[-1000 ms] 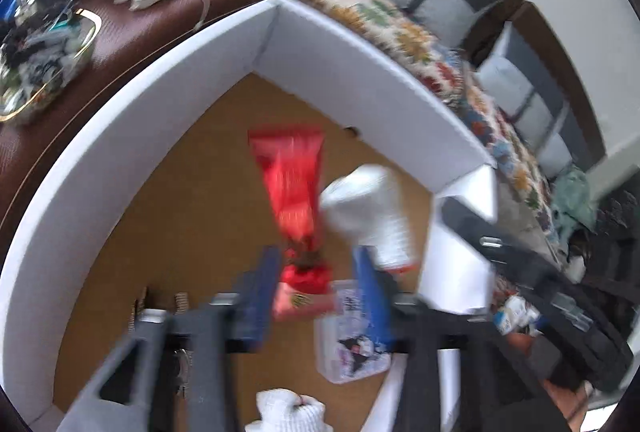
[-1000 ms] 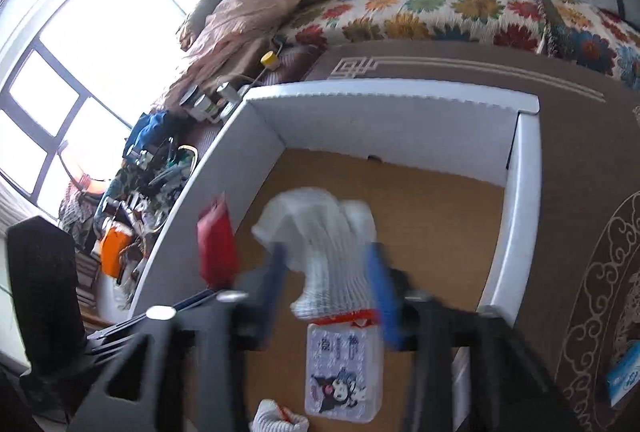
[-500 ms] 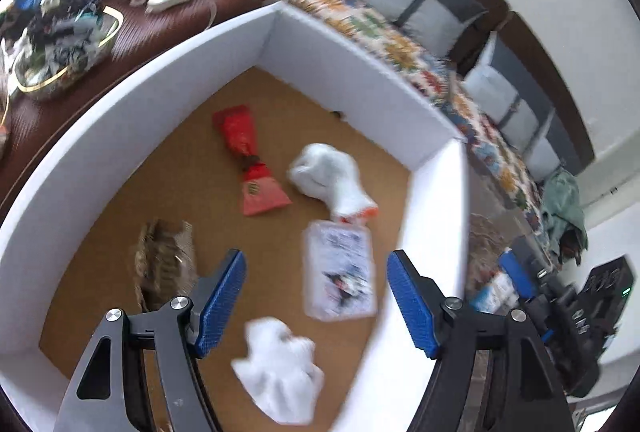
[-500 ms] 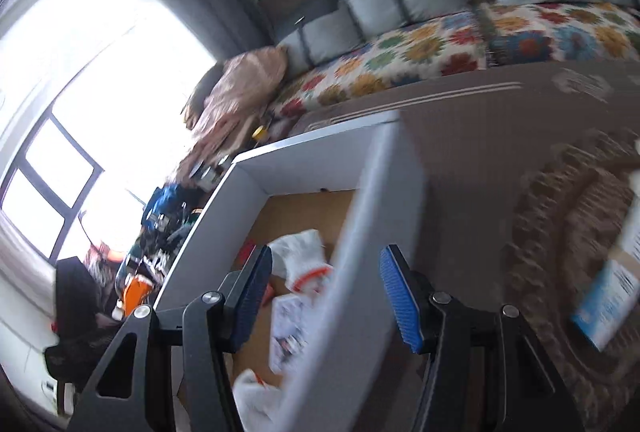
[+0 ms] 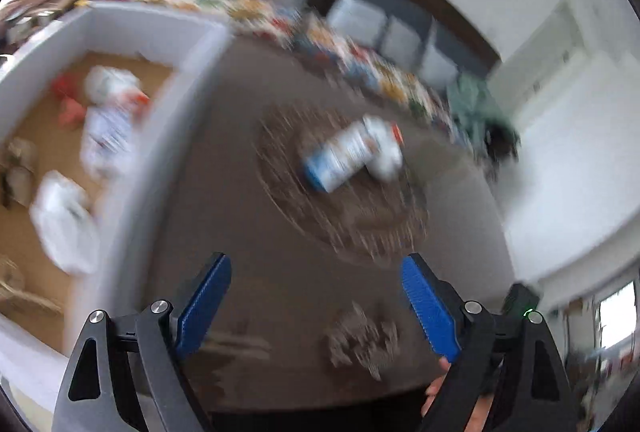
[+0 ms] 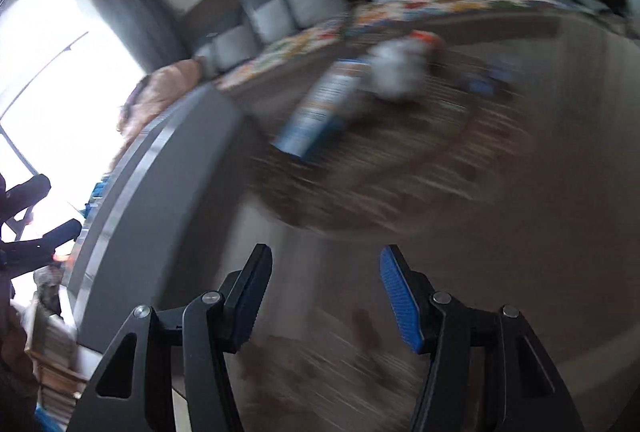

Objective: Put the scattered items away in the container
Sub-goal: 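Withdraw both open tools from the box back over the table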

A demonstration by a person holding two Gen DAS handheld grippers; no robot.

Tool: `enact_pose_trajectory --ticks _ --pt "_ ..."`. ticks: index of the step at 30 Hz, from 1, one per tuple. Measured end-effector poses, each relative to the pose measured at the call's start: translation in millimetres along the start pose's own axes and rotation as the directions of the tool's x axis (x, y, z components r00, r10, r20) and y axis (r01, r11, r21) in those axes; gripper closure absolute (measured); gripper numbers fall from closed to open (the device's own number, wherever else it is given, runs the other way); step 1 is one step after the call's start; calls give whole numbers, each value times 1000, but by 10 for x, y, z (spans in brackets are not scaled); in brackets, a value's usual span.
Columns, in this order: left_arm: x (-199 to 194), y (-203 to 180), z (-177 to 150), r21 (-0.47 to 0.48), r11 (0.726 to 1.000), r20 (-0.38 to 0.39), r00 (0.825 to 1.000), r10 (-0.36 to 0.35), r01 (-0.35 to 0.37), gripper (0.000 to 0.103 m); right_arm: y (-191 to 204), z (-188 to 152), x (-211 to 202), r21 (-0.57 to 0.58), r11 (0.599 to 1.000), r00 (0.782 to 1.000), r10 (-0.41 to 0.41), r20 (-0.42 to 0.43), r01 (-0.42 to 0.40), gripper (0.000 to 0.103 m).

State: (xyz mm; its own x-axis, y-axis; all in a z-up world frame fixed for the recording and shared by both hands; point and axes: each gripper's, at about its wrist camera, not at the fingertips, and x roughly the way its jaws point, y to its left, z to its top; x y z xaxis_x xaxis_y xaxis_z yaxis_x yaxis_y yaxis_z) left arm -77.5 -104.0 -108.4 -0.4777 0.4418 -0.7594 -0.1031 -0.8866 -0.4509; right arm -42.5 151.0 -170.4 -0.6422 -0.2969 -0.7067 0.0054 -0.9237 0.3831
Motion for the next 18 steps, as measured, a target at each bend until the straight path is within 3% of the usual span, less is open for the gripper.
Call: enact_pose_trajectory --ticks 5,14,18 --pt "756 -474 -589 60 998 -110 993 44 -37 16 -537 -236 -386 12 995 994 -100 50 100 45" --pt "1044 -670 -711 174 970 -52 982 181 -169 16 -1085 -355 -639 162 974 981 -174 81 160 45" --pt "1157 -746 -750 220 949 -20 971 238 -228 16 -1147 -384 -633 179 966 978 -199 65 185 45"
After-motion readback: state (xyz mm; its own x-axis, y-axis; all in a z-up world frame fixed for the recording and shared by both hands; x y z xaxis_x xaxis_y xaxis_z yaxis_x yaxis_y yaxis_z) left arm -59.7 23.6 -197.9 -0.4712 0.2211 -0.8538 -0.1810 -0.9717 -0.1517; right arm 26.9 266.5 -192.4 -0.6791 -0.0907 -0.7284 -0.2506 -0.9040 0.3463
